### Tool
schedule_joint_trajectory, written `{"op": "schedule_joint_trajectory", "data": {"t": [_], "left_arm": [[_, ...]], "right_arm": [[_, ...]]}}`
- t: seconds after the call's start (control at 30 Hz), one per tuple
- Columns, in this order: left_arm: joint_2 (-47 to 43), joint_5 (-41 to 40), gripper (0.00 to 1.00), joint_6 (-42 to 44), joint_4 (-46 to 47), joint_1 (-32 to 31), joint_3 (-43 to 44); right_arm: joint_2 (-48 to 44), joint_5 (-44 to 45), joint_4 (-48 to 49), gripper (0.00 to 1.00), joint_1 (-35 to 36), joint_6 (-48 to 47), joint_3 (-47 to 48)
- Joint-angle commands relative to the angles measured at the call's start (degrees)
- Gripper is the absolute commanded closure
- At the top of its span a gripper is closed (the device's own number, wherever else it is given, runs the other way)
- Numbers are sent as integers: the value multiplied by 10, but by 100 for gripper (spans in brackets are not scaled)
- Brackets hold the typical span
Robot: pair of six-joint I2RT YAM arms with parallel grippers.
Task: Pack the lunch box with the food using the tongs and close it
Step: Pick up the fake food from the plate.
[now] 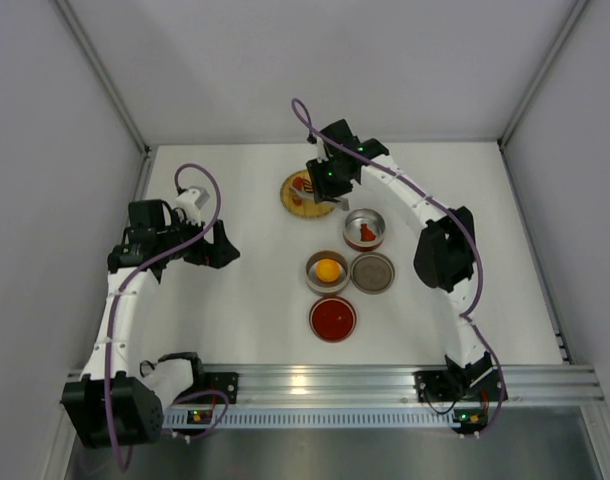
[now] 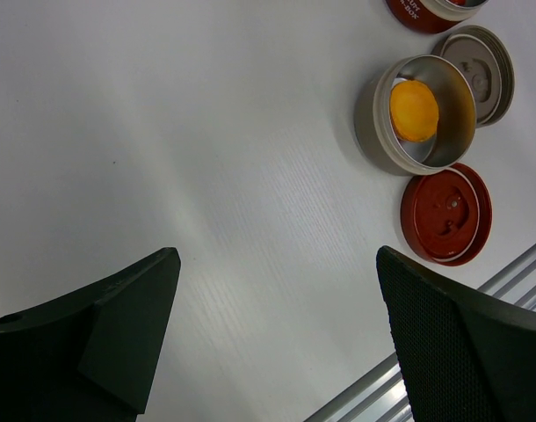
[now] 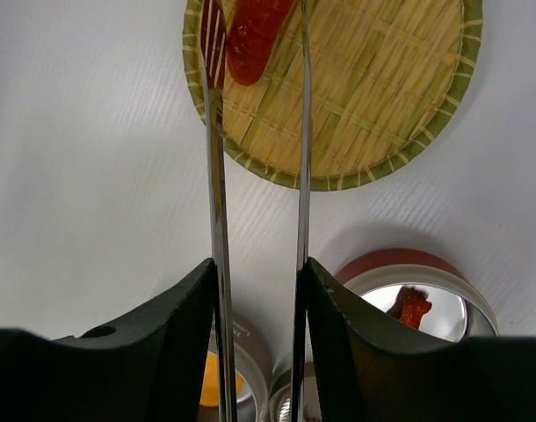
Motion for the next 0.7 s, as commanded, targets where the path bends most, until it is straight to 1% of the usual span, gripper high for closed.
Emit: {"op": "schedule_joint_trajectory", "data": {"t": [0.0, 0.17, 0.4, 0.63, 0.67], "left_arm": [[-9, 2, 2, 5, 27, 0, -3], [-9, 3, 2, 7, 29, -1, -4], [-5, 3, 2, 14, 25, -1, -7], [-1, 4, 2, 14, 29, 0, -7], [-1, 4, 2, 15, 28, -1, -6]], "right_arm": [[9, 8, 34, 57, 13, 15, 39], [29, 17, 30, 57, 15, 17, 52], [45, 6, 28, 58, 15, 17, 65], [29, 6, 27, 65, 9, 11, 48], [20, 4, 27, 68, 5, 8, 44]]}}
